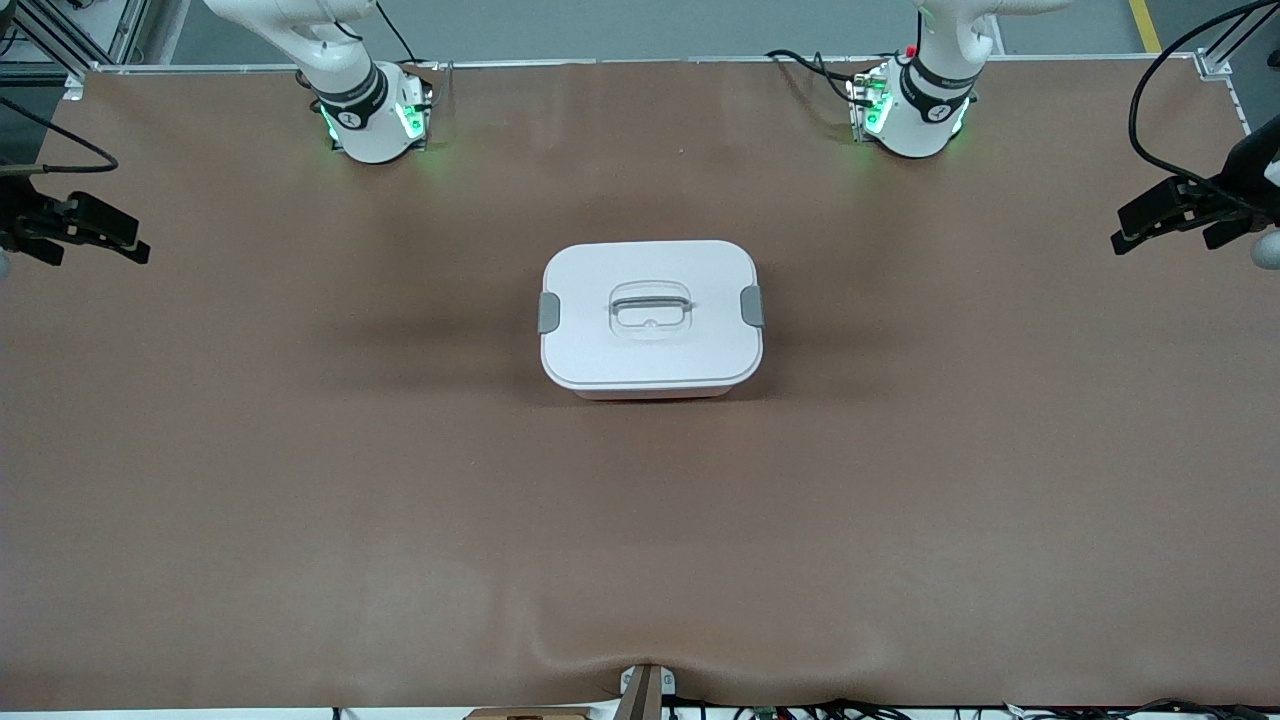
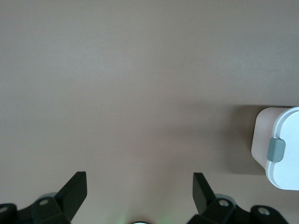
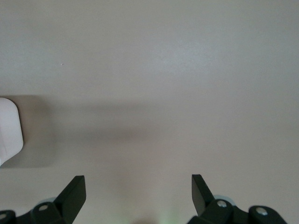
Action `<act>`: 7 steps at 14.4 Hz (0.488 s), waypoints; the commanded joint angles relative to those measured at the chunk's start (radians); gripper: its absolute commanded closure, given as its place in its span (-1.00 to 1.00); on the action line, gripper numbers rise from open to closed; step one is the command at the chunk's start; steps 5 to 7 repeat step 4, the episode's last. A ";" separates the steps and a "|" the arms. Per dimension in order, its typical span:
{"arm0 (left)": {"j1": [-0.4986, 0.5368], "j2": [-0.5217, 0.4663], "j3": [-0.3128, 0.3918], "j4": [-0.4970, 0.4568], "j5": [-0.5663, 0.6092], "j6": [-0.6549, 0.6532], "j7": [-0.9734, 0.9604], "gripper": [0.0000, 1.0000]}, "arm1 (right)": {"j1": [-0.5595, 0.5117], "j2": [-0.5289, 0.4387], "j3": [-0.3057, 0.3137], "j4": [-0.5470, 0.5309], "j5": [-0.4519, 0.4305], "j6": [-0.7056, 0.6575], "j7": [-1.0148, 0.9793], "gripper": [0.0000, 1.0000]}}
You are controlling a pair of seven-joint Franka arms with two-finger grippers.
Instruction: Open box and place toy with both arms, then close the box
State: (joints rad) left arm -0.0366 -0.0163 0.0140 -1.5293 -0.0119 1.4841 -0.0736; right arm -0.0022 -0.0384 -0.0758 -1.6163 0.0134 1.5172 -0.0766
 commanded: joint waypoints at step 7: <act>-0.002 -0.001 0.000 0.003 -0.013 0.008 -0.002 -1.00 | -0.004 0.018 0.004 0.023 -0.009 -0.014 0.001 -1.00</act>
